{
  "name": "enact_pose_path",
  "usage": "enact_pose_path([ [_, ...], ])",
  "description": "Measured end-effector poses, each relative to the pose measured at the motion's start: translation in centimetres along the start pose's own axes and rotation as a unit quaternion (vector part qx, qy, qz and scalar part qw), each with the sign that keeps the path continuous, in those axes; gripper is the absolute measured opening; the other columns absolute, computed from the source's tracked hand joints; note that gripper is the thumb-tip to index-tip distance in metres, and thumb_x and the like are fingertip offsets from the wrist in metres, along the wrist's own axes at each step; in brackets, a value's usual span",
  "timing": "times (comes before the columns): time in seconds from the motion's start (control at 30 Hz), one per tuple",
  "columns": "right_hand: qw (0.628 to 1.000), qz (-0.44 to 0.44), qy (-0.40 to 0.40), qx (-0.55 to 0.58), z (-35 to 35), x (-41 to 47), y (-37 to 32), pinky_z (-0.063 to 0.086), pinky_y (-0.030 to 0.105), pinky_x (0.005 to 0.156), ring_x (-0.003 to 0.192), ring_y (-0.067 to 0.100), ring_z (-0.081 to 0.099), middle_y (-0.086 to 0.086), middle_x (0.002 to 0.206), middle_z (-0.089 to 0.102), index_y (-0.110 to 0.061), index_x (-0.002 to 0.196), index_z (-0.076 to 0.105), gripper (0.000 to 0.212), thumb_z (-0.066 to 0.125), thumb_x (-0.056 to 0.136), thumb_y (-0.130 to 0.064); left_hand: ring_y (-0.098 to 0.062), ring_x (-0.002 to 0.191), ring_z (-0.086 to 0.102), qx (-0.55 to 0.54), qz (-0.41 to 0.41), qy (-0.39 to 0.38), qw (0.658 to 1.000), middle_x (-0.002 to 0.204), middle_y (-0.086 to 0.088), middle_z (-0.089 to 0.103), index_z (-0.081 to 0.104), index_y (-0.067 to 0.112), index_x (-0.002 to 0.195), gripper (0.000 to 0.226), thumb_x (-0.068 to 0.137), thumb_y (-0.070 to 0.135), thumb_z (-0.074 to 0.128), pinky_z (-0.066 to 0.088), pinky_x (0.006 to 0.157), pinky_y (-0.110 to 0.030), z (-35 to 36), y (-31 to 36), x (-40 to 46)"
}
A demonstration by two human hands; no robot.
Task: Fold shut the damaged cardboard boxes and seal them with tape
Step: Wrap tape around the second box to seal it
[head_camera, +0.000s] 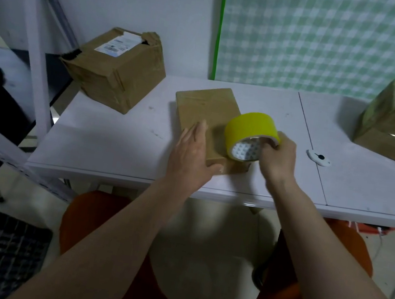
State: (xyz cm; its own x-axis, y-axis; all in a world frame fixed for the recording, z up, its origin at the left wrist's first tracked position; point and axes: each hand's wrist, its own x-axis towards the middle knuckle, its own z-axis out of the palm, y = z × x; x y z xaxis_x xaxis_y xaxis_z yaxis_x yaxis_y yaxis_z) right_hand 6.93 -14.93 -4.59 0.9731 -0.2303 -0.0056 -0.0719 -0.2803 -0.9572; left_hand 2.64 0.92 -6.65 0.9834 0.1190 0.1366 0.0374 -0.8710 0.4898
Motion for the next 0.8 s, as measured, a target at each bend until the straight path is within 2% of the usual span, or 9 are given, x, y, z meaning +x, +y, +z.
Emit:
enact_pose_path([
  [0.1,0.998,-0.009,0.051,0.031,-2.1,1.3,0.3,0.046,0.031,0.068,0.078,0.021,0.056,0.008,0.081,0.059,-0.015,0.081,0.058,0.023,0.044,0.073,0.001,-0.019,0.145,0.015,0.006,0.011,-0.005,1.000,0.157,0.004,0.023,0.005,0.009,0.152,0.106,0.078,0.042,0.074,0.015,0.115,-0.027,0.1,0.2,-0.2],
  [0.2,0.992,0.031,0.078,0.096,-2.2,1.7,0.7,0.050,0.033,0.070,0.079,0.022,0.057,0.008,0.081,0.060,-0.017,0.082,0.059,0.022,0.047,0.076,0.000,-0.021,0.143,0.018,0.024,0.020,-0.003,1.000,0.155,0.000,0.027,0.006,0.005,0.151,0.106,0.078,0.044,0.072,0.014,0.116,-0.028,0.2,0.5,-0.4],
  [0.3,0.980,0.107,0.050,0.159,-1.6,1.6,1.3,0.054,0.040,0.075,0.078,0.023,0.059,0.010,0.082,0.062,-0.012,0.083,0.060,0.024,0.049,0.082,0.008,-0.024,0.144,0.016,0.055,0.018,-0.015,0.998,0.156,-0.010,0.023,0.006,0.004,0.150,0.103,0.081,0.050,0.067,0.014,0.119,-0.033,0.3,1.3,-0.1],
  [0.37,0.969,0.138,0.006,0.203,-1.5,1.5,1.3,0.056,0.041,0.070,0.074,0.022,0.064,0.010,0.082,0.065,-0.013,0.078,0.063,0.024,0.052,0.085,0.008,-0.026,0.146,0.012,0.076,0.009,-0.024,0.997,0.157,-0.012,0.019,0.004,0.003,0.150,0.107,0.080,0.051,0.067,0.008,0.120,-0.035,0.5,2.0,0.1],
  [0.47,0.976,0.121,0.000,0.183,-2.9,2.3,0.7,0.057,0.033,0.055,0.063,0.018,0.066,0.010,0.076,0.065,-0.007,0.078,0.063,0.025,0.047,0.086,0.011,-0.027,0.147,0.009,0.121,0.017,-0.017,0.992,0.157,-0.012,0.017,0.002,0.002,0.150,0.104,0.083,0.048,0.066,0.001,0.121,-0.036,1.0,2.2,-0.2],
  [0.57,0.985,0.113,0.053,0.120,-4.7,4.0,1.7,0.056,0.042,0.064,0.075,0.027,0.062,0.015,0.084,0.062,-0.004,0.088,0.064,0.023,0.047,0.085,0.010,-0.025,0.147,0.006,0.114,0.005,-0.016,0.993,0.159,-0.009,0.014,0.000,0.007,0.151,0.100,0.085,0.040,0.068,-0.001,0.118,-0.033,0.9,2.1,-0.6],
  [0.7,0.982,0.151,0.049,0.103,-4.6,4.2,2.9,0.053,0.047,0.071,0.079,0.027,0.059,0.015,0.088,0.060,0.009,0.103,0.062,0.028,0.040,0.087,0.012,-0.025,0.147,0.006,0.108,0.005,-0.005,0.994,0.159,-0.008,0.014,0.000,0.008,0.151,0.101,0.084,0.038,0.069,-0.002,0.118,-0.033,1.0,2.4,-0.5],
  [0.8,0.980,0.164,0.051,0.100,-4.3,4.5,3.4,0.055,0.051,0.078,0.089,0.037,0.064,0.022,0.091,0.062,0.013,0.103,0.059,0.027,0.039,0.085,0.012,-0.025,0.147,0.006,0.112,0.013,0.005,0.994,0.159,-0.007,0.014,0.000,0.009,0.152,0.101,0.084,0.041,0.068,-0.006,0.114,-0.030,1.2,2.1,-0.7],
])
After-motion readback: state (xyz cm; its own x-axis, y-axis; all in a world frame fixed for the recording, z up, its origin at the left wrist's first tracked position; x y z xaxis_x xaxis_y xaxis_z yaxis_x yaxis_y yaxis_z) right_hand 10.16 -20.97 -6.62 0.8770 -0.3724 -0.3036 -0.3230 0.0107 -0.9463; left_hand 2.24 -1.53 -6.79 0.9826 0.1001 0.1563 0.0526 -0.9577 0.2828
